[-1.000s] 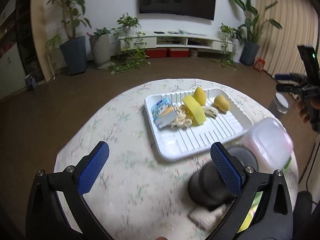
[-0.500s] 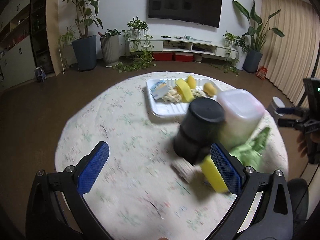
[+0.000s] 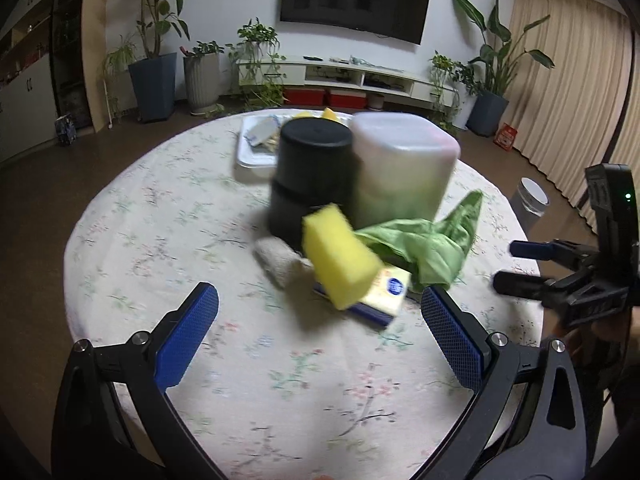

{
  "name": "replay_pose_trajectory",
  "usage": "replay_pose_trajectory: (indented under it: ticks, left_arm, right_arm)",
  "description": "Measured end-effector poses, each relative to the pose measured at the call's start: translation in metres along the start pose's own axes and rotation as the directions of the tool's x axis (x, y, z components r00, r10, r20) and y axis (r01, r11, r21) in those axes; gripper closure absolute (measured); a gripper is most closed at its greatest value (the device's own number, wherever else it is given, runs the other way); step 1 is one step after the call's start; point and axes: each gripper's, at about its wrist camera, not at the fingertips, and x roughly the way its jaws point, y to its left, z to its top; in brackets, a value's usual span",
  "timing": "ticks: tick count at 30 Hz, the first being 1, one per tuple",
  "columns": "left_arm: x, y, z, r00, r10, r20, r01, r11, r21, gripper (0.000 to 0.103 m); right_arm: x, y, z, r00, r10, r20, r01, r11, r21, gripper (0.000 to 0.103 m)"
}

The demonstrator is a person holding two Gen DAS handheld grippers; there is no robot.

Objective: Organize soft objects
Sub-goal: 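Grasp the yellow rectangular sponge with the left gripper while the right gripper grasps the green cloth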

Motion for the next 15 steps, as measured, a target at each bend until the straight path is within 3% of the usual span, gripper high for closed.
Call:
replay_pose_trajectory:
  ticks: [6,15]
  left_arm:
    - [0.020,-0.016,0.007,0.999,0.039,-0.005,-0.039,0.999,0.023,0.000]
    - [0.059,-0.008,0.012,0.993,0.085,-0.086,-0.086,0.996,-0.014,0.000]
  right_arm:
    - [0.021,0.010,0.004,0.999,-0.039,0.002,0.039,0.999,-0.029,0.000]
    - [0.052,0.008,0.017,0.997,-0.075,-0.023,0.074,0.997,-0.033,0.000]
